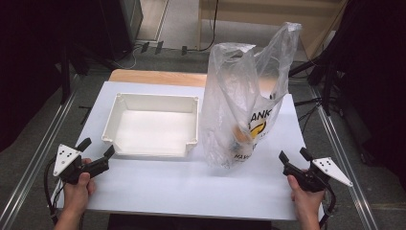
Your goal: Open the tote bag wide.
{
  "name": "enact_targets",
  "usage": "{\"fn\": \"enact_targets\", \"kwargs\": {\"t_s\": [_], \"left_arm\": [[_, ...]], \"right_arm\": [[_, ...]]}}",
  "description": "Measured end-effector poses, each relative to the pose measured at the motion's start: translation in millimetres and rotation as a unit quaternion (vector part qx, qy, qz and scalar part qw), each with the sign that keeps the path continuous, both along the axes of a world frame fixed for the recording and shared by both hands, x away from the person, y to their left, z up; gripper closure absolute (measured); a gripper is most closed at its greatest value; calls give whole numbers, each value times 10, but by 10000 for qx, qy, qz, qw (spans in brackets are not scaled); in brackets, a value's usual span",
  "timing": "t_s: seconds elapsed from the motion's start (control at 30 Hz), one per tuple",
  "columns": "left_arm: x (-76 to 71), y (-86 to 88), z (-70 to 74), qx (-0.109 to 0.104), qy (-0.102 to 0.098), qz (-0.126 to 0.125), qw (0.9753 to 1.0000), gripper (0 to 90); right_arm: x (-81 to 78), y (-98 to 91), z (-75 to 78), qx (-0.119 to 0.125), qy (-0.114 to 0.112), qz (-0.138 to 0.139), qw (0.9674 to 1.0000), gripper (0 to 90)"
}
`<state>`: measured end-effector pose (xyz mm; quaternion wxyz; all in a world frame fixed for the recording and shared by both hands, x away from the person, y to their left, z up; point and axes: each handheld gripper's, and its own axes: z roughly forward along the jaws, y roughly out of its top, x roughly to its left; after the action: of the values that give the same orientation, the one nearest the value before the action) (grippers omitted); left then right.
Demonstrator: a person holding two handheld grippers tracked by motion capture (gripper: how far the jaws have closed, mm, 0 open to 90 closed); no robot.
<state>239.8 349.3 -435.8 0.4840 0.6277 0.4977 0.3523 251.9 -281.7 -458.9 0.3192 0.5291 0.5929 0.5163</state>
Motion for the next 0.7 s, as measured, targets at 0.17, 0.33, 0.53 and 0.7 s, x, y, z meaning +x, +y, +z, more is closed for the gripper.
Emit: {"fn": "enact_targets", "kwargs": {"t_s": [0.17,0.33,0.53,0.7], "left_arm": [[-10,-24,30,-40,-48,64,10000,136],[-17,-32,60,-138,-79,64,9999,137],[7,-58,106,-163,-17,53,9999,139],[19,-105,119,-178,23,-24,9998,141]], "right_arm": [[-16,35,49,75,-22,25,10000,197],[-37,112,150,113,-97,113,9998,208],[-32,244,262,153,-95,181,9997,224],[-34,338,361,357,-106,298,9989,245]]}}
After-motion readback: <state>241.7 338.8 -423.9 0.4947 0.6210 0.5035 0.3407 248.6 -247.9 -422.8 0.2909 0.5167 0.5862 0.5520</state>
